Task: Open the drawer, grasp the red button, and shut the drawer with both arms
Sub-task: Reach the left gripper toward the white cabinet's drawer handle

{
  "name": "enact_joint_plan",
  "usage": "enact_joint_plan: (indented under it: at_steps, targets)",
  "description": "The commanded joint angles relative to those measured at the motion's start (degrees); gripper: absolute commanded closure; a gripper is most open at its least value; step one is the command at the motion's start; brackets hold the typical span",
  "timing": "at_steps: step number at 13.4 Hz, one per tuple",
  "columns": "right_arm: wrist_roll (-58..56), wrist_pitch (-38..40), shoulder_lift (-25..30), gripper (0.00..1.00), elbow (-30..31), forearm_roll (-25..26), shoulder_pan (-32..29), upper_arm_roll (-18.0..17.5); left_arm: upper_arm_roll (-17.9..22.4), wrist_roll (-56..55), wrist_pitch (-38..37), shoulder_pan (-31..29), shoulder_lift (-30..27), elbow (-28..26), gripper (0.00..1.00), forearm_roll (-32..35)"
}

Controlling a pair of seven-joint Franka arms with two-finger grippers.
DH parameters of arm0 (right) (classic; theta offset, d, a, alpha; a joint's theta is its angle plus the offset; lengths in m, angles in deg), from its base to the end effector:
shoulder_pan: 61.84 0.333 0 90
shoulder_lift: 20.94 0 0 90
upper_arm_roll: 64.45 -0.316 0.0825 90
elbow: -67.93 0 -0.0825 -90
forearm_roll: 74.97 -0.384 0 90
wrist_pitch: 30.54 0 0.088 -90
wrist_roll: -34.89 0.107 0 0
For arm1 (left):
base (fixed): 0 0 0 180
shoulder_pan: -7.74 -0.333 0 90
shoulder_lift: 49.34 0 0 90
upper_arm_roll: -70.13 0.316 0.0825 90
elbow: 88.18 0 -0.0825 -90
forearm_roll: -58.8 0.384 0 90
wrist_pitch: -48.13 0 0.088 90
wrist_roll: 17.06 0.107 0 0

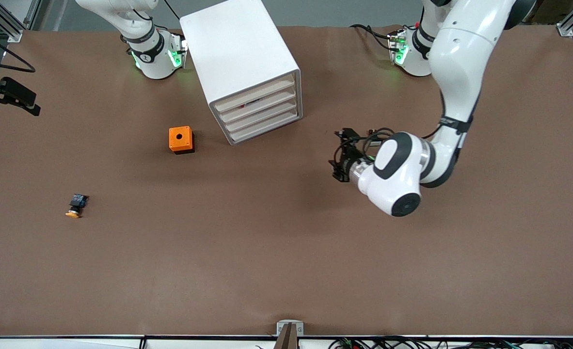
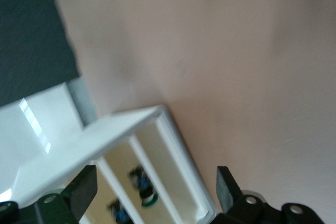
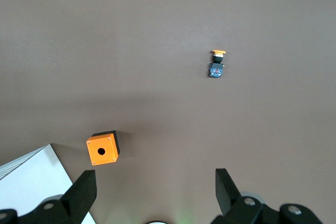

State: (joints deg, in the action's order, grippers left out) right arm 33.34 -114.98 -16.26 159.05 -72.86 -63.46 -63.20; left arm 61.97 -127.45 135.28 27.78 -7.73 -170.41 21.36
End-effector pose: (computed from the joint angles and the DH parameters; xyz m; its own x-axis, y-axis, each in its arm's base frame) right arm 0.5179 -0.0307 0.6509 0.9990 -0.0265 -0.0358 -0.0252 -0.9991 0.0340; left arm 0.5560 -0.3565 0.2599 -0.2161 0.9149 -0.3411 0.6557 -0.1228 -0.7449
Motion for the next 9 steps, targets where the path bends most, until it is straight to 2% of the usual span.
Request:
enact_joint_plan:
  at_steps: [1, 5, 9]
  targets:
    - [-0.2, 0.68, -0.54, 0.0, -1.3, -0.87, -0.05, -0.11, -0.02, -5.61, -1.45, 1.82, 3.47, 0.67, 0.0, -7.62]
    - [-0.2, 0.68, -0.63, 0.0, -1.3, -0.87, -0.05, -0.11, -0.02, -13.87, -1.19, 7.02, 6.64, 0.75, 0.0, -13.34]
    - [-0.29, 0.68, -0.63, 0.0, -1.3, -0.87, -0.13, -0.11, -0.02, -16.87, -1.28, 9.93, 7.26, 0.84, 0.0, -14.67]
